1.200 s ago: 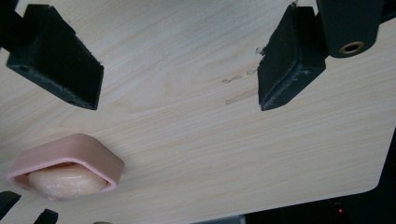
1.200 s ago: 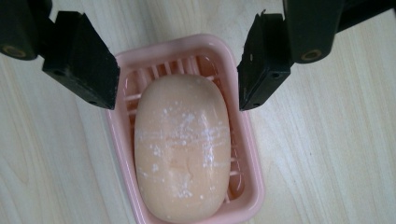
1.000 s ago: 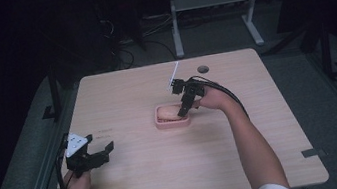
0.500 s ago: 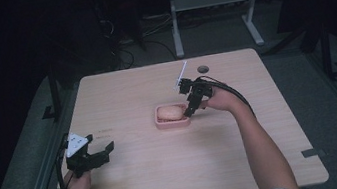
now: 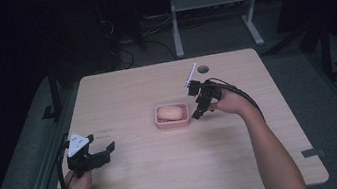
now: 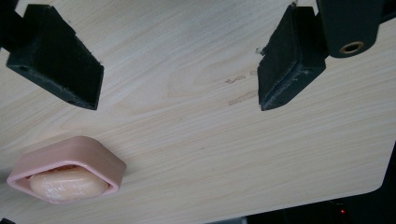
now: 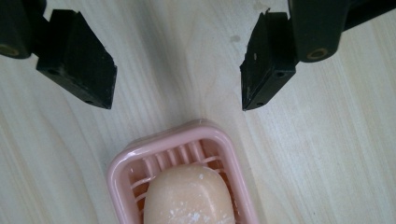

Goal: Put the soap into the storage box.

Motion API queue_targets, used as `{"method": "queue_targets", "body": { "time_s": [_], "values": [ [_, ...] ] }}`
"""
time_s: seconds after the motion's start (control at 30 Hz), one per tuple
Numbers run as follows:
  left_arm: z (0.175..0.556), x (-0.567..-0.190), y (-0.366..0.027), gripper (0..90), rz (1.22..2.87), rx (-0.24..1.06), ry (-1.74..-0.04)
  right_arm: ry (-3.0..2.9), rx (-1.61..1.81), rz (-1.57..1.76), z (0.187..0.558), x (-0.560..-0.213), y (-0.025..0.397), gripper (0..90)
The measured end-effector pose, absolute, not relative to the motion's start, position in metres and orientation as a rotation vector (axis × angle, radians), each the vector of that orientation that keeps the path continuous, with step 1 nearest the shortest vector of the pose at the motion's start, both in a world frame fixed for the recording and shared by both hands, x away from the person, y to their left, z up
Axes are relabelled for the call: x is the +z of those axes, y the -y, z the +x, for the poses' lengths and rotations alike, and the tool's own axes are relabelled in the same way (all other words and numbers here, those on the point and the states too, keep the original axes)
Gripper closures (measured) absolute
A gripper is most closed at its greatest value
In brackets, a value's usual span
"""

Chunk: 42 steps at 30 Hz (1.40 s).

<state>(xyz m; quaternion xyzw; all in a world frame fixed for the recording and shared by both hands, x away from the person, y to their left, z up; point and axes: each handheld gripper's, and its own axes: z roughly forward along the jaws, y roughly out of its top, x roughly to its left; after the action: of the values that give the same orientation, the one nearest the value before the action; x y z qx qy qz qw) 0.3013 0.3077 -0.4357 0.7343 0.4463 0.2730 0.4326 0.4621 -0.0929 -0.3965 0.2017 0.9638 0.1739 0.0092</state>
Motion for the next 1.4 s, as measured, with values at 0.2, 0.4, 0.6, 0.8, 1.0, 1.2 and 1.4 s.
{"method": "queue_targets", "body": {
  "time_s": [0.2, 0.4, 0.6, 0.8, 1.0, 1.2, 1.4],
  "values": [
    [0.301, -0.436, -0.309, 14.2, 1.828, 0.682, -1.118, -2.995, 0.568, 0.626, 0.457, -0.394, 0.097, 26.8],
    [0.301, -0.436, -0.307, 14.2, 1.831, 0.679, -1.113, -2.992, 0.573, 0.641, 0.453, -0.395, 0.104, 26.9],
    [0.301, -0.436, -0.308, 14.2, 1.832, 0.680, -1.117, -2.979, 0.574, 0.664, 0.449, -0.393, 0.112, 27.3],
    [0.301, -0.436, -0.307, 14.2, 1.834, 0.679, -1.114, -2.971, 0.592, 0.667, 0.446, -0.392, 0.117, 27.3],
    [0.302, -0.436, -0.307, 14.2, 1.834, 0.679, -1.114, -2.980, 0.573, 0.679, 0.439, -0.400, 0.123, 27.0],
    [0.301, -0.436, -0.307, 14.2, 1.838, 0.678, -1.115, -2.969, 0.604, 0.704, 0.433, -0.403, 0.132, 27.0],
    [0.302, -0.437, -0.307, 14.2, 1.838, 0.679, -1.111, -2.957, 0.628, 0.721, 0.428, -0.408, 0.142, 27.0]
  ]
}}
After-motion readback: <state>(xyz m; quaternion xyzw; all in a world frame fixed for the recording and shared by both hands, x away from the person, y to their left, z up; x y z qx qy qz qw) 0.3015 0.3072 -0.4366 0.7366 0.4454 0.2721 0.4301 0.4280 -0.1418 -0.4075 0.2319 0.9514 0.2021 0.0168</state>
